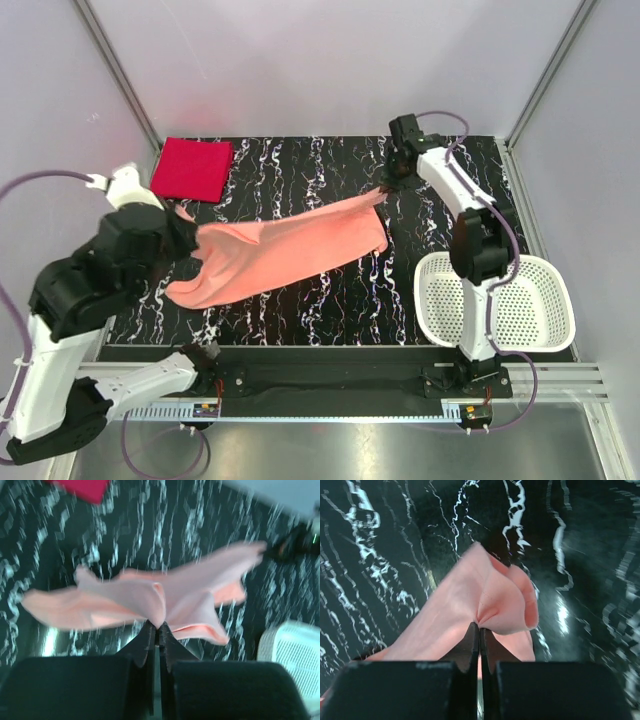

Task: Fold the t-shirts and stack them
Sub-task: Flatten the tshirt out

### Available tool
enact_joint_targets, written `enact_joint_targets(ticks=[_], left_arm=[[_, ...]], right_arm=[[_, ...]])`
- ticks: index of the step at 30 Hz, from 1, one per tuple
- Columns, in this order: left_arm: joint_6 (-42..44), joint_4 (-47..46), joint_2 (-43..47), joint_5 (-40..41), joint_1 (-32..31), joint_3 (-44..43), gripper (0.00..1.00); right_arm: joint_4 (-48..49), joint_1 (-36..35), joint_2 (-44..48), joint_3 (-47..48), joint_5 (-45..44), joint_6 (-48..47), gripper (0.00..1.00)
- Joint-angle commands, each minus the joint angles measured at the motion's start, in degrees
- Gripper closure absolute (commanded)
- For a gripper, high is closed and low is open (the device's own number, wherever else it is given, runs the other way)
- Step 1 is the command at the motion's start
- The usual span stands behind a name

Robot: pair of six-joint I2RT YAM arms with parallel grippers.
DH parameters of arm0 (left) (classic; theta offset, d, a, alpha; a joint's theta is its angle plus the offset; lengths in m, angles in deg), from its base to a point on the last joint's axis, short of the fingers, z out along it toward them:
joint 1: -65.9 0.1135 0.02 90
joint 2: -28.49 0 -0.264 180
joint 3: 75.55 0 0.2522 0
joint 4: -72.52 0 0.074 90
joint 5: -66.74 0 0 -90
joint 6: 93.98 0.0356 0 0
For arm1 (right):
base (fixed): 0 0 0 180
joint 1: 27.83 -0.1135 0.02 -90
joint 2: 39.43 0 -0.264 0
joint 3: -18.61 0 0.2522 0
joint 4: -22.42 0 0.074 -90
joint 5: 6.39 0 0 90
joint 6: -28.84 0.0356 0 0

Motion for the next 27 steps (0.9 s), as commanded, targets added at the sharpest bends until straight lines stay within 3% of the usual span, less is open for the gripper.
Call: enact_joint_targets(ticks=[1, 4, 8, 11, 15, 17, 24, 27], left_arm=[[7.3, -4.3, -4.0, 15.1, 0.1, -10.8, 1.00], [19.6, -18.1, -7.4, 19.8, 0.8, -13.7, 1.00], [37.3, -46.1, -11.1, 19.2, 5.2, -15.7, 1.00], [44.4, -56.0, -17.7, 15.7, 8.2, -23.9, 1.00], [46.5, -53.6, -25.4, 10.2, 10.2, -38.7, 1.00], [45.5, -51.7, -25.1, 9.6, 10.2, -41.6, 1.00], [42.9, -59.2, -11.3, 8.7, 10.2, -26.3, 1.00], [43.9, -61.9, -11.9, 8.5, 10.2, -25.1, 1.00]], right_arm=[[-7.8, 0.4, 12.8, 4.8, -9.4, -6.2, 1.00], [-7.8, 0.4, 19.4, 7.8, -10.9, -7.8, 1.00], [-4.4, 0.5, 24.8, 14.1, -10.2, -7.4, 1.00], [-2.5, 0.5, 25.7, 20.6, -8.5, -6.6, 1.00], [-6.4, 0.5, 26.4, 31.3, -6.2, -3.3, 1.00], [-9.0, 0.5, 29.6, 31.3, -5.7, -2.7, 1.00], [-5.4, 0.5, 46.8, 12.2, -4.6, 3.0, 1.00], [-0.3, 0.5, 50.1, 8.4, -5.1, 3.0, 1.00]])
